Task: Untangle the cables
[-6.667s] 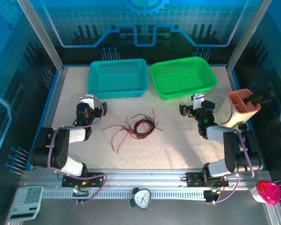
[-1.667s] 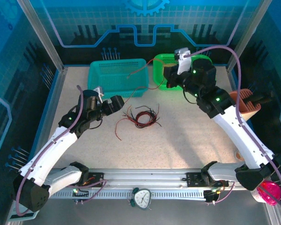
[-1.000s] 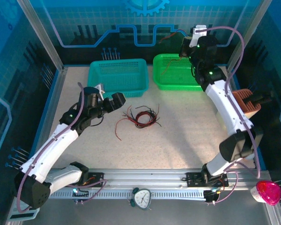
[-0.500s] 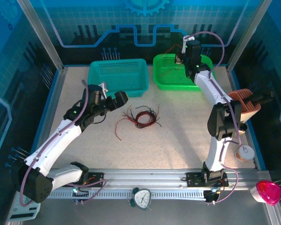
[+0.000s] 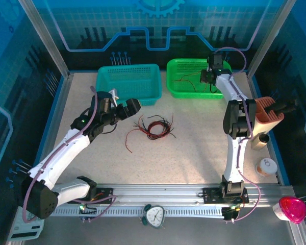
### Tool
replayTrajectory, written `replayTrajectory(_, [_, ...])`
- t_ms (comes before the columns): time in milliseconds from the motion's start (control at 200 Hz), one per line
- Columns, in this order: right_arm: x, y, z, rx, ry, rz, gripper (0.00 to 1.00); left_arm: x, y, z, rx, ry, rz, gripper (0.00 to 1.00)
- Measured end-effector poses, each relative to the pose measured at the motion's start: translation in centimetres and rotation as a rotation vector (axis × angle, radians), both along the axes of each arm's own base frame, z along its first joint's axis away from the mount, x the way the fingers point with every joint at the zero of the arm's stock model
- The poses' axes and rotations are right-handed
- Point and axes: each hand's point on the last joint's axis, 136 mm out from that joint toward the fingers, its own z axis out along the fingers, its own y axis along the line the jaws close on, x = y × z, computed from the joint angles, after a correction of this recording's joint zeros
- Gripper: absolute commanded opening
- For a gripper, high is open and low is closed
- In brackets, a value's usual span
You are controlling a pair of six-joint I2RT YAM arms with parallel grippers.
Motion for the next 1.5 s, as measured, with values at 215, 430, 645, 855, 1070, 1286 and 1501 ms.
replayTrajectory(215, [-0.8, 0.0, -0.6, 0.015, 0.040, -0.017, 0.63, 0.0, 0.0, 0.0, 0.001, 0.001, 0.000, 0.99])
replayTrajectory(430, [-1.7, 0.7, 3.2, 0.064, -0.018, -0.013, 0.71, -0.2, 0.1, -0.2, 0.006, 0.011, 0.000, 0.99])
replayTrajectory(645, [-4.8, 4.3, 13.7, 0.167, -0.219, 0.072, 0.70, -0.7, 0.4, -0.4, 0.023, 0.021, 0.001, 0.99])
replayTrajectory(855, [-12.7, 13.7, 16.6, 0.290, -0.275, 0.274, 0.77, -1.8, 1.1, -1.2, 0.031, 0.023, 0.009, 0.99])
replayTrajectory(1070, [-21.7, 18.9, 3.6, 0.354, 0.021, 0.342, 0.67, -3.5, 1.7, -5.5, 0.073, 0.127, 0.006, 0.99])
replayTrajectory(1286, [-29.0, 16.5, -5.9, 0.406, 0.259, 0.225, 0.60, -4.2, 1.2, -6.7, 0.083, 0.154, -0.012, 0.99])
replayTrajectory(1501, [-28.0, 17.9, -5.4, 0.490, 0.219, 0.223, 0.52, -3.9, 0.1, -7.9, 0.094, 0.177, -0.039, 0.99])
